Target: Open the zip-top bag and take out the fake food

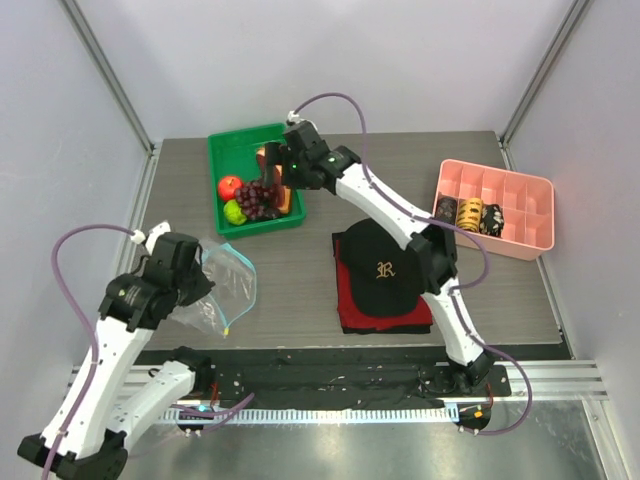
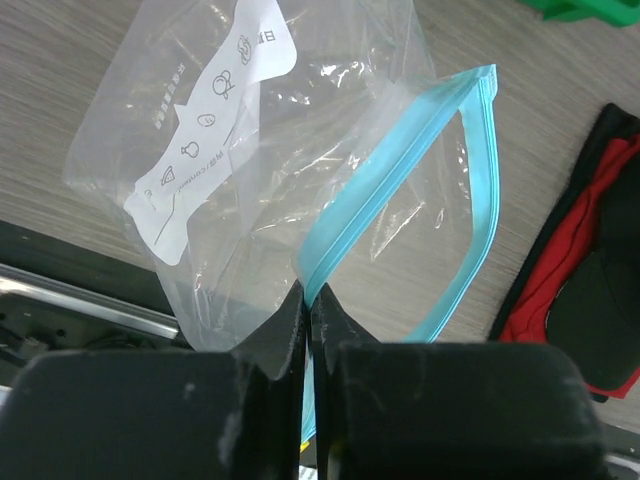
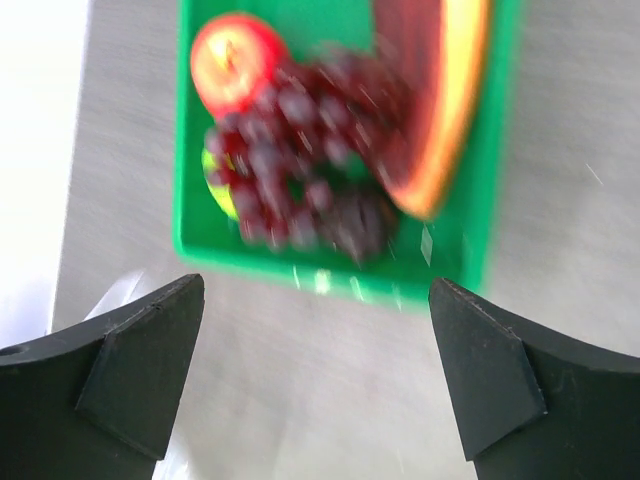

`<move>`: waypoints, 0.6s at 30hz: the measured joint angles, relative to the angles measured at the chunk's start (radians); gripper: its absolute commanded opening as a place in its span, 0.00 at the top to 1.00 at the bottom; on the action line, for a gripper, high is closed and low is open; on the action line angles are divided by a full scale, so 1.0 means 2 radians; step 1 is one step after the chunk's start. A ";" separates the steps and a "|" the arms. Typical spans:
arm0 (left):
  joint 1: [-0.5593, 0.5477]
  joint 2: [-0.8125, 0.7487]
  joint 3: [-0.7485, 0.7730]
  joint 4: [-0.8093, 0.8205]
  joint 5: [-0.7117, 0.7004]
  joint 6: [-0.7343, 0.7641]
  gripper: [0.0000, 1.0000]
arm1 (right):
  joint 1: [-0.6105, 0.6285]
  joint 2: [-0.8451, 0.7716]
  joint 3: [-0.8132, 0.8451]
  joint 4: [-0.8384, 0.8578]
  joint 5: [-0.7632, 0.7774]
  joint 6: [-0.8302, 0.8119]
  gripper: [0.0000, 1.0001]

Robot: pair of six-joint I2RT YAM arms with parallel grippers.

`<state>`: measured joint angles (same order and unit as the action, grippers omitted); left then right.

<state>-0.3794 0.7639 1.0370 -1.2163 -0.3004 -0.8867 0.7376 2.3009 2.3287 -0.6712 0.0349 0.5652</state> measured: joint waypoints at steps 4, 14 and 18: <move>0.000 0.021 -0.032 0.027 0.025 -0.018 0.59 | 0.001 -0.108 -0.083 -0.055 0.017 -0.001 0.00; 0.000 -0.012 -0.041 0.060 0.104 -0.013 0.00 | 0.050 -0.413 -0.333 -0.135 0.085 0.023 0.00; 0.000 -0.030 -0.025 0.077 0.161 -0.011 0.00 | 0.055 -0.510 -0.429 -0.146 0.101 0.059 0.00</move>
<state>-0.3794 0.7036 0.9871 -1.0630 0.0212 -0.9089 0.8482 1.2808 1.4708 -0.9634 0.2359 0.6838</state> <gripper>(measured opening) 0.996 0.996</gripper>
